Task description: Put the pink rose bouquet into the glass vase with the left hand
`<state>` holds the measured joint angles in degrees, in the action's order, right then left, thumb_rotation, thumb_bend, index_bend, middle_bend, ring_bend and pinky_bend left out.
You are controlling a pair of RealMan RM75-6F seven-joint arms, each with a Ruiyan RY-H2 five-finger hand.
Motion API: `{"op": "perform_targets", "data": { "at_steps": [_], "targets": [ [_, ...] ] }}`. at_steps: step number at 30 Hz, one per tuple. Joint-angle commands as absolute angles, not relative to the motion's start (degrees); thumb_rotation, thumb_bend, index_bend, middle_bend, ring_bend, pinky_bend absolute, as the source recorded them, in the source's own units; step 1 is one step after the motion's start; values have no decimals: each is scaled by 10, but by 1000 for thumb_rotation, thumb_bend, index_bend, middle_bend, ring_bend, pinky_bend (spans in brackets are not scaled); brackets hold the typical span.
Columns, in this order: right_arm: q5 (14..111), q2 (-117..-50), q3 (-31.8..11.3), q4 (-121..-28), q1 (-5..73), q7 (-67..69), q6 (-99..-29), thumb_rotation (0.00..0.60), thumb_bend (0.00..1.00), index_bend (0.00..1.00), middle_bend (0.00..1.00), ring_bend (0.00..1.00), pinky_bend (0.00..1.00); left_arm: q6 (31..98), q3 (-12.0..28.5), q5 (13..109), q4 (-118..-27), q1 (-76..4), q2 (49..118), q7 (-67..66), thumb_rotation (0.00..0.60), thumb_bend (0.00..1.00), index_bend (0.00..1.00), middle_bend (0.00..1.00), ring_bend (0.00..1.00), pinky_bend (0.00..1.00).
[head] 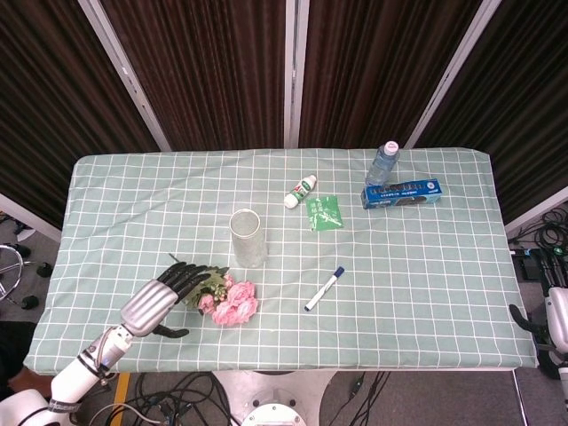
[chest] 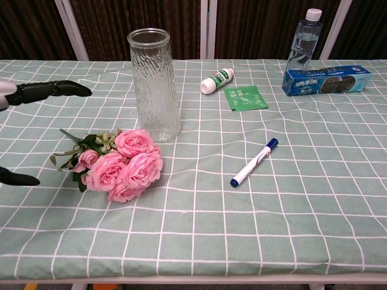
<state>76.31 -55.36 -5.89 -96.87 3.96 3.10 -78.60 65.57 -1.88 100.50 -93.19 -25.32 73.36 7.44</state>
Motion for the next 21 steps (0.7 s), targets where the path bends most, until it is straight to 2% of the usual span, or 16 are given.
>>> {"op": "perform_targets", "data": {
  "at_steps": [1, 21],
  "targets": [
    [761, -555, -58, -966, 41, 33, -783, 600, 195, 0, 0, 0, 0, 644, -19, 1001, -936, -264, 737, 62, 600, 0, 0, 0, 0, 17],
    [755, -552, -60, -957, 38, 46, -783, 600, 196, 0, 0, 0, 0, 534, 3, 949, -898, -358, 798, 60, 600, 0, 0, 0, 0, 39]
  ]
}}
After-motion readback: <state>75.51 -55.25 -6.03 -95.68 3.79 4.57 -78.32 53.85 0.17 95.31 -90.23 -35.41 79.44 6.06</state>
